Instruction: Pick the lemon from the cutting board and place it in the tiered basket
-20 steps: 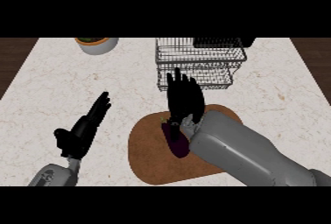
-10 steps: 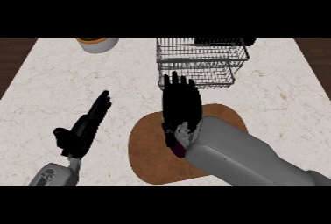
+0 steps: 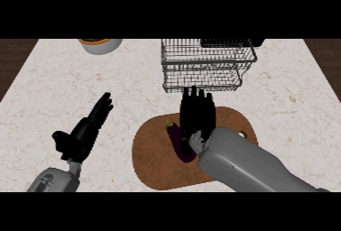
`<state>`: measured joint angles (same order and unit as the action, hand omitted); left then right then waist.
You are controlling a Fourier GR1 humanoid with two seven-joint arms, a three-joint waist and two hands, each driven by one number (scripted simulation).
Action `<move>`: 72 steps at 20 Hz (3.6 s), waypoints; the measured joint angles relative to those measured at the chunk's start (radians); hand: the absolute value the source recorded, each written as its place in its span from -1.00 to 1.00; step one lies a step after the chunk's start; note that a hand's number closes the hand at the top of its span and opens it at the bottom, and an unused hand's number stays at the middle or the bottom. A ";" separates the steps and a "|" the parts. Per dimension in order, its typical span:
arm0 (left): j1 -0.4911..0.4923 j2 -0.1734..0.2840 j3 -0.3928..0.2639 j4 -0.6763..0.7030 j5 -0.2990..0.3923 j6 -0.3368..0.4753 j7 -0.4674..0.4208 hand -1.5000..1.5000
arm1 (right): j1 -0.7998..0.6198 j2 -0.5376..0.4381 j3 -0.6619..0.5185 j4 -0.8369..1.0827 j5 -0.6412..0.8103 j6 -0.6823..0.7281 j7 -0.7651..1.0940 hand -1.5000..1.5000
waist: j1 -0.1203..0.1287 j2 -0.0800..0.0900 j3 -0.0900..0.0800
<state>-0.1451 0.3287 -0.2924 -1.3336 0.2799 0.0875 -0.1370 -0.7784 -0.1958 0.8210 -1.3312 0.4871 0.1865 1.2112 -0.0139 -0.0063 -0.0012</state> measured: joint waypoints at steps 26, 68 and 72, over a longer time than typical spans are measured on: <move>0.003 -0.051 0.050 0.020 -0.062 -0.050 -0.002 0.00 | 0.307 0.038 -0.163 0.024 0.274 -0.002 -0.125 -1.00 | 0.011 0.000 -0.003; 0.008 -0.123 0.135 0.004 -0.153 -0.115 0.030 0.00 | 0.152 -0.520 -0.975 0.260 -0.170 0.088 -1.339 1.00 | 0.020 0.008 0.002; 0.014 -0.131 0.135 -0.004 -0.166 -0.115 0.030 0.00 | 0.031 -0.488 -0.974 0.237 -0.196 0.132 -1.212 1.00 | 0.024 0.007 0.001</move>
<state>-0.1314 0.1979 -0.1572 -1.3373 0.1137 -0.0274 -0.1071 -0.7472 -0.6837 -0.1531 -1.0945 0.2909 0.3181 -0.0006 0.0096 0.0004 -0.0003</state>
